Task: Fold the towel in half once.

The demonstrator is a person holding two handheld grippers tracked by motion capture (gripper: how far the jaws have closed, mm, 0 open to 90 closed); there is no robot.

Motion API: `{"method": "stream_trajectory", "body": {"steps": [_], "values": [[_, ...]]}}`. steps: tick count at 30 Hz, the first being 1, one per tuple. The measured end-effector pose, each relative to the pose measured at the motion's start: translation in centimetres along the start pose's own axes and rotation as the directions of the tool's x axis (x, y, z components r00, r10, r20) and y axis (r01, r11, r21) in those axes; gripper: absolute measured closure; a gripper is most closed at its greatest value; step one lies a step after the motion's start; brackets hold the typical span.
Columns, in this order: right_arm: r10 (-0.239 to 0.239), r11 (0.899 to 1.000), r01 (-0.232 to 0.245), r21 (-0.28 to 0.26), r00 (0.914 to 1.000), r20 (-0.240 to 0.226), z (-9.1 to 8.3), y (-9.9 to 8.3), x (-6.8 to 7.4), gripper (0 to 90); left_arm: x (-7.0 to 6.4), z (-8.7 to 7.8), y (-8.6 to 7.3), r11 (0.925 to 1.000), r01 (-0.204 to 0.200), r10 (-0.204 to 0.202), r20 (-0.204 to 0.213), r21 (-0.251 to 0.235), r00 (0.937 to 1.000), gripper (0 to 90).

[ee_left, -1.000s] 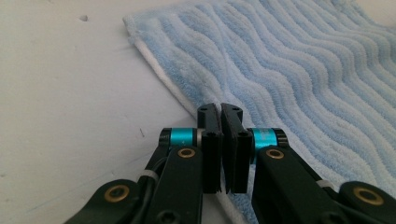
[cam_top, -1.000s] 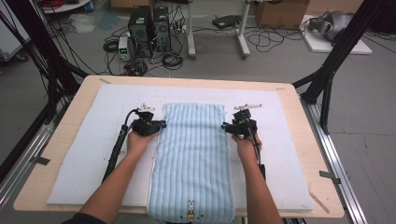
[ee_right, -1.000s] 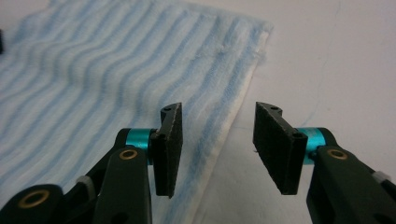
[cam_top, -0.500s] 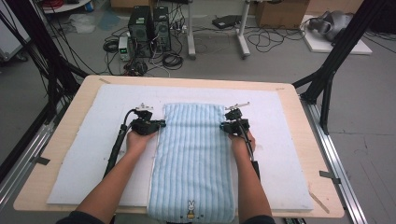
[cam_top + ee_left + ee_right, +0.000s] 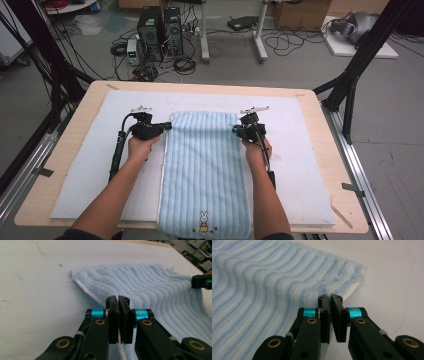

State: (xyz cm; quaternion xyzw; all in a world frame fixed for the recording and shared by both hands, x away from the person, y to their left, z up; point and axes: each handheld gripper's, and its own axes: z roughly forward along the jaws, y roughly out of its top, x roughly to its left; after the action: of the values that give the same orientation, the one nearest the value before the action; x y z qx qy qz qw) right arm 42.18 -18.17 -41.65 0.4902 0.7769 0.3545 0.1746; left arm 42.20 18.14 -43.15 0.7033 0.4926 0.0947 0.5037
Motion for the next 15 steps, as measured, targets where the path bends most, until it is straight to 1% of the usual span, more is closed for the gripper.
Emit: {"method": "stream_trajectory", "body": {"steps": [1,6,8,9,11,15], "values": [[0.003,1.0,-0.003,-0.002,1.0,-0.004,-0.2,-0.1,0.0,85.6,-0.1,-0.1,0.1,1.0,0.009,-0.009,0.008,-0.004,0.9999,86.4],[0.013,1.0,-0.014,-0.028,0.9995,-0.029,-1.6,-0.5,-0.1,85.6,-0.9,-1.0,0.3,1.0,0.008,-0.008,0.038,-0.005,0.9993,86.5],[0.015,0.999,-0.017,-0.032,0.9991,-0.039,-2.0,-0.8,-0.1,85.6,-1.2,-1.3,0.3,0.9999,0.005,-0.004,0.051,-0.014,0.9987,86.4],[0.017,0.999,-0.018,-0.038,0.9991,-0.039,-2.2,-1.0,-0.2,85.6,-1.4,-1.5,0.3,0.9998,0.01,-0.009,0.06,-0.016,0.9982,86.5],[0.03,0.998,-0.033,-0.046,0.9979,-0.057,-2.7,-1.3,-0.2,85.6,-1.7,-1.9,0.1,0.9999,-0.002,0.003,0.064,-0.017,0.9979,86.4],[0.032,0.997,-0.037,-0.063,0.9964,-0.079,-3.5,-2.3,0.0,85.5,-2.3,-2.5,-0.3,0.9999,-0.016,0.016,0.08,0.003,0.9966,86.4]]}}
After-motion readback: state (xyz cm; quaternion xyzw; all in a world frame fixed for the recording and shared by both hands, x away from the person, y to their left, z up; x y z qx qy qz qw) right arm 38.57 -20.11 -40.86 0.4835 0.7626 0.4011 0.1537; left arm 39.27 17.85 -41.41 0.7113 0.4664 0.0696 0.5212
